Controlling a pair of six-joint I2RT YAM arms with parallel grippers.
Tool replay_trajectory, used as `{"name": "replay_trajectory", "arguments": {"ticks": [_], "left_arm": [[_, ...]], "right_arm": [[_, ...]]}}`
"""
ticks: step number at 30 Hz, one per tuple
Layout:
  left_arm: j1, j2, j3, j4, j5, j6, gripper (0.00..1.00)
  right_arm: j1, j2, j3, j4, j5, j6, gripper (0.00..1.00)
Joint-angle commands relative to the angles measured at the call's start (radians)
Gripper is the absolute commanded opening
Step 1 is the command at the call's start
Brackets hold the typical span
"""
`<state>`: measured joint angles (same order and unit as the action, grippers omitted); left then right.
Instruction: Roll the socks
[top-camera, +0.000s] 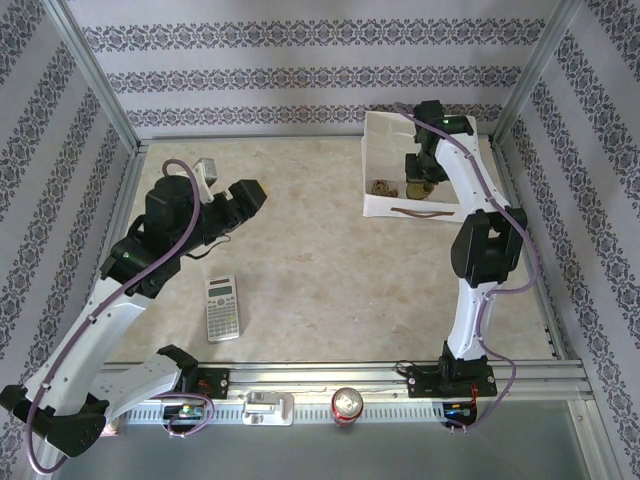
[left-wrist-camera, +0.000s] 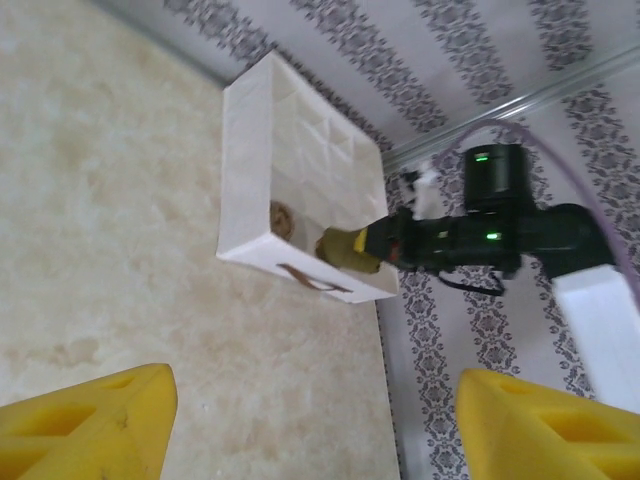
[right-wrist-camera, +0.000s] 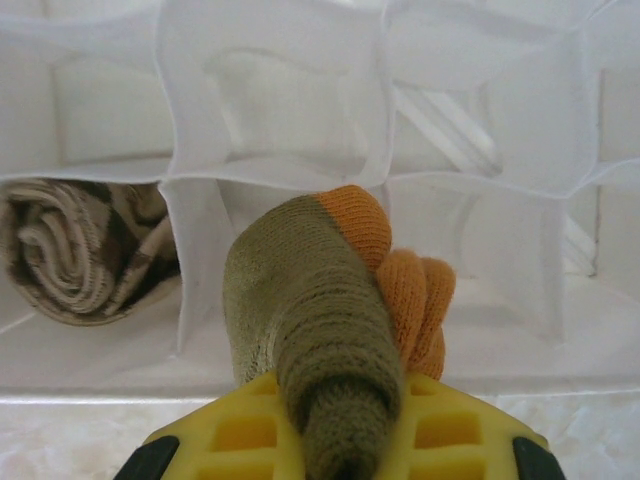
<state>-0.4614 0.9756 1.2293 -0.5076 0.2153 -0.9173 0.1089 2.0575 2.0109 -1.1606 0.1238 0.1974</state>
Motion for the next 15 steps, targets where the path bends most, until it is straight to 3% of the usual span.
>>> {"name": "replay_trajectory", "arguments": {"ticks": [1, 15], "left_arm": [[0.011, -0.018, 0.051, -0.002, -0.038, 0.128, 0.74], [0.018, -0.026, 0.008, 0.004, -0.043, 0.091, 0.74]], "right_arm": [[0.008, 0.037, 0.004, -0.007, 0.028, -0.031, 0.0], [0.042, 0.209, 0.076, -0.04, -0.032, -0.038, 0.0]]}}
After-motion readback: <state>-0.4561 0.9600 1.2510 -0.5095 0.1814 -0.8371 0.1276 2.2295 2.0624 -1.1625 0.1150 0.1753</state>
